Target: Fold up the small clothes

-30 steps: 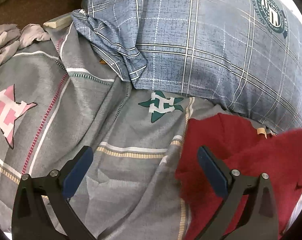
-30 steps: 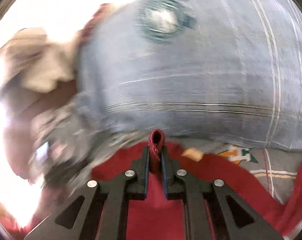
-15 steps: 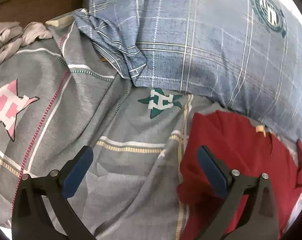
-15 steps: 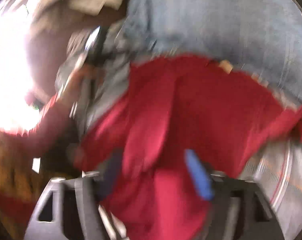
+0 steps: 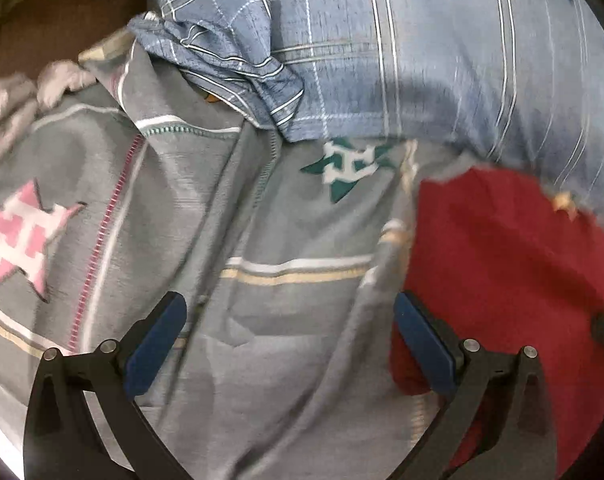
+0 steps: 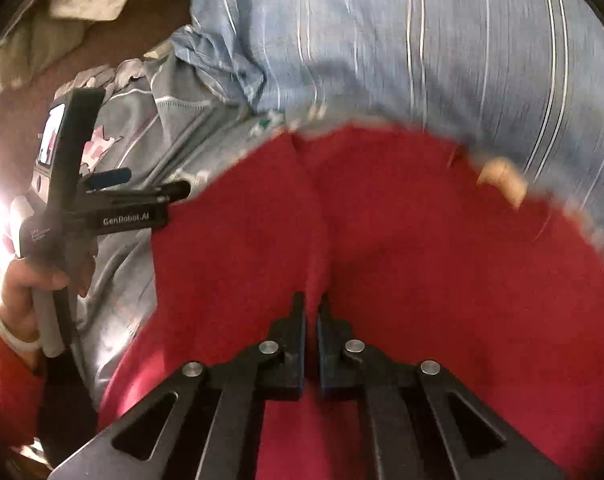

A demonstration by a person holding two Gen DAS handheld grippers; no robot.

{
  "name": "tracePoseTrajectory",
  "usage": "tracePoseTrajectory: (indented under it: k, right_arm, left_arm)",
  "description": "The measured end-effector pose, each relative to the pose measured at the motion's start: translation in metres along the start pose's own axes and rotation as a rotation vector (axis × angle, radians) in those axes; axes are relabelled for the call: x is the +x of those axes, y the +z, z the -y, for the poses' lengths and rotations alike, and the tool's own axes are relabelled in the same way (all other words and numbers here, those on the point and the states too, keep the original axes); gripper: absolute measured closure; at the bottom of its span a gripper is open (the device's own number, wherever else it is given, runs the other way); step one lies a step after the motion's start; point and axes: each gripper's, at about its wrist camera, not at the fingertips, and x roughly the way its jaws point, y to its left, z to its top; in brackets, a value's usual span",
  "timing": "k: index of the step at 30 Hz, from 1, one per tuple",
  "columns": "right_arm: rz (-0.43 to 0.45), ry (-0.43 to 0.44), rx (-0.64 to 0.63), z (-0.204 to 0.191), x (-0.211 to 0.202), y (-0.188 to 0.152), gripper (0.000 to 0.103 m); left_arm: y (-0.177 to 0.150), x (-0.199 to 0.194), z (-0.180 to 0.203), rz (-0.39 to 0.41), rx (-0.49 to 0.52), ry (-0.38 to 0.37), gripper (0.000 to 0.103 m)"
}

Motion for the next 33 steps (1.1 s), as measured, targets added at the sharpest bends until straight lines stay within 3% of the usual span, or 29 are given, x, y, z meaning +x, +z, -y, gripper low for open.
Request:
tracePoseTrajectory:
  k: [2,5,6,8,10,11,13,15,18,22,23,25,27,30,33]
  right_arm:
    - [0.031,-0.102,-0.044,0.005,-0.014,0.018,0.100]
    - [0.045,-0.236,-0.065,0.021,-0.009,0.037,0.099]
    - [0.041,-0.232,-0.035,0.032,-0.005,0.039,0.096]
    - [0.016,-0.153,0.096,0.059,0.003,0.037,0.085]
    - [0.004,-0.105,0.205,0.074,-0.006,0.029,0.063]
    - [0.031,-0.086,0.248,0.082,-0.020,0.021,0.059]
    - [0.073,-0.151,0.290,0.094,-0.056,-0.005,0.041]
    - [0.087,-0.222,0.321,0.102,-0.078,-0.028,0.034]
    - [0.061,-0.229,0.420,0.117,-0.091,-0.068,0.034]
    - [-0.012,-0.132,0.468,0.115,-0.067,-0.096,0.039]
    - [-0.017,-0.120,0.449,0.112,-0.063,-0.099,0.046]
    - [-0.019,-0.227,0.299,0.094,-0.053,-0.093,0.096]
    - [-0.037,-0.250,0.237,0.091,-0.060,-0.082,0.097]
    - [0.067,-0.350,0.209,0.103,-0.093,-0.062,0.098]
    - [0.091,-0.398,0.271,0.136,-0.105,-0.045,0.097]
  left_arm:
    - [0.002,-0.001,0.001,0.004,-0.028,-0.033,0.000]
    - [0.001,-0.001,0.012,0.003,0.007,-0.017,0.000]
    - [0.001,0.001,0.017,0.001,0.028,-0.011,0.000]
    - [0.000,0.000,0.024,0.006,0.059,-0.007,0.000]
    - [0.000,-0.005,0.026,0.019,0.071,-0.011,0.000]
    - [0.001,-0.006,0.024,0.027,0.068,-0.017,0.000]
    - [0.002,-0.009,0.021,0.037,0.050,-0.027,0.000]
    - [0.004,-0.012,0.018,0.049,0.029,-0.035,0.000]
    - [0.004,-0.012,0.015,0.057,0.008,-0.040,0.000]
    - [0.003,-0.009,0.016,0.051,0.001,-0.033,0.000]
    - [0.003,-0.009,0.017,0.051,0.000,-0.028,0.000]
    - [0.003,-0.008,0.017,0.050,-0.001,-0.021,0.000]
    - [0.003,-0.007,0.015,0.050,-0.005,-0.019,0.000]
    - [0.005,-0.008,0.012,0.058,-0.026,-0.020,0.000]
    - [0.005,-0.007,0.012,0.059,-0.045,-0.037,0.000]
